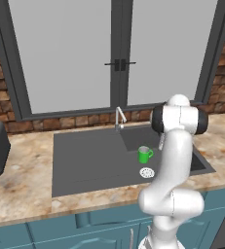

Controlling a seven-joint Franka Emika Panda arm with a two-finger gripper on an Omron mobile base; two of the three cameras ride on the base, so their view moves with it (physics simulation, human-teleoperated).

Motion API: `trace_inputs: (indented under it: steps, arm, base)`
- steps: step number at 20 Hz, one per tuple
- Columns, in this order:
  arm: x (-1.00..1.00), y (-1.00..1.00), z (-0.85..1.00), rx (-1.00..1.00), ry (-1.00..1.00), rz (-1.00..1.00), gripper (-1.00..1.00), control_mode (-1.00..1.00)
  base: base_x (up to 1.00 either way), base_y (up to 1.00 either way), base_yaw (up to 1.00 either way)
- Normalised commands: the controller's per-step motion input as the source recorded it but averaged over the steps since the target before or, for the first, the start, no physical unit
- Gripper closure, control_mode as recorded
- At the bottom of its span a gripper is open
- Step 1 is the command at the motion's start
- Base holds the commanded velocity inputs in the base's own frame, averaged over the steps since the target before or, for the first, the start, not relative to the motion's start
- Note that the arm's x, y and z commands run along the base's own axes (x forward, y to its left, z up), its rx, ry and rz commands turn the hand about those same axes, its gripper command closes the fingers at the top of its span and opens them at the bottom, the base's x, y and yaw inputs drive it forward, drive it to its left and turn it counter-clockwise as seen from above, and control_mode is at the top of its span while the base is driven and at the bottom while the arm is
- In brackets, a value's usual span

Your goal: Pick the mug and place it in the sink. Pick the bowl and place it in the open cabinet and then close the cabinet.

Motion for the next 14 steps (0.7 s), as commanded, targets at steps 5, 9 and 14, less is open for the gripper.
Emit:
trace_inputs:
  steps: [5,9,14]
  arm:
    - [-0.13,-0.01,0.68,-0.01,0.09,-0.30,-1.00,-1.00]
    - [-0.34,-0.02,0.73,0.00,0.01,-0.34,-1.00,-1.00]
    - [-0.28,0.00,0.52,-0.04,-0.02,-0.47,-1.00,-1.00]
  base:
    - [0.00,0.00,0.00]
    - [0.00,0.00,0.00]
    - [0.00,0.00,0.00]
